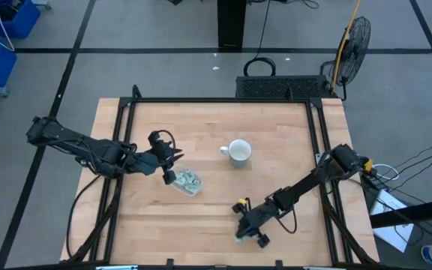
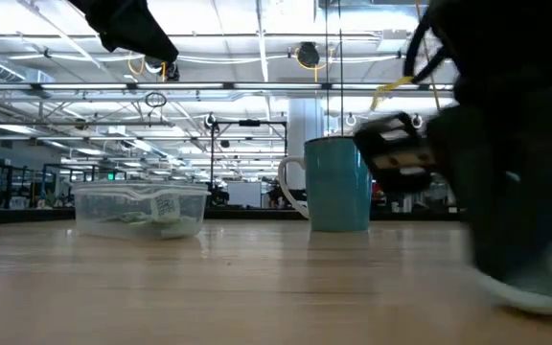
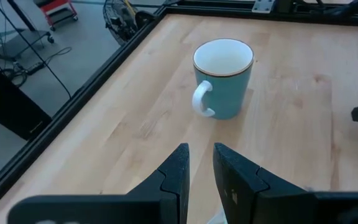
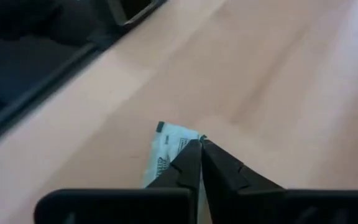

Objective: Pick and place Stevia / Truvia into bins
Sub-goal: Put the green stevia packet into the transparent bin

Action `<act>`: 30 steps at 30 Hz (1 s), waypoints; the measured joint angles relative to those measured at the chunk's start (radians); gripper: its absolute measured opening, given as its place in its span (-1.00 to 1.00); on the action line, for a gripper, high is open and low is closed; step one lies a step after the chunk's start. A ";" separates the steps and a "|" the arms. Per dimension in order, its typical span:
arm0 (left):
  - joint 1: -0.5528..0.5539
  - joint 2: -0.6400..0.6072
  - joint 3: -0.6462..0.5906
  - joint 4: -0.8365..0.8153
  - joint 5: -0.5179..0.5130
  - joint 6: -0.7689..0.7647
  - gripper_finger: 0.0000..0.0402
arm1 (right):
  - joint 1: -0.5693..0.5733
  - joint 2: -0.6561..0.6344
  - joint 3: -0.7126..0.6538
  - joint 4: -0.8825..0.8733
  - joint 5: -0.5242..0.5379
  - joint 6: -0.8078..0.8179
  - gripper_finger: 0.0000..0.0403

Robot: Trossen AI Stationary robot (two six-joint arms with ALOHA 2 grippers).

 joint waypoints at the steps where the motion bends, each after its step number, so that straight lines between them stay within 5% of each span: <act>1: 0.000 0.000 0.000 0.001 -0.001 0.000 -0.61 | -0.012 -0.011 0.000 0.000 0.006 -0.030 -0.96; 6: 0.000 -0.018 0.001 0.005 -0.017 0.047 -0.61 | -0.087 -0.073 0.000 0.026 0.196 -0.189 -0.98; 11: 0.000 -0.057 0.002 0.003 -0.169 0.095 -0.61 | -0.212 -0.089 0.000 0.201 0.425 -0.292 -1.00; 18: 0.001 -0.088 0.002 0.003 -0.390 0.212 -0.61 | -0.401 -0.009 0.050 0.598 0.320 -0.045 -1.00; 30: 0.017 -0.078 0.001 -0.017 -0.408 0.257 -0.61 | -0.424 0.208 0.315 0.433 0.269 -0.165 -1.00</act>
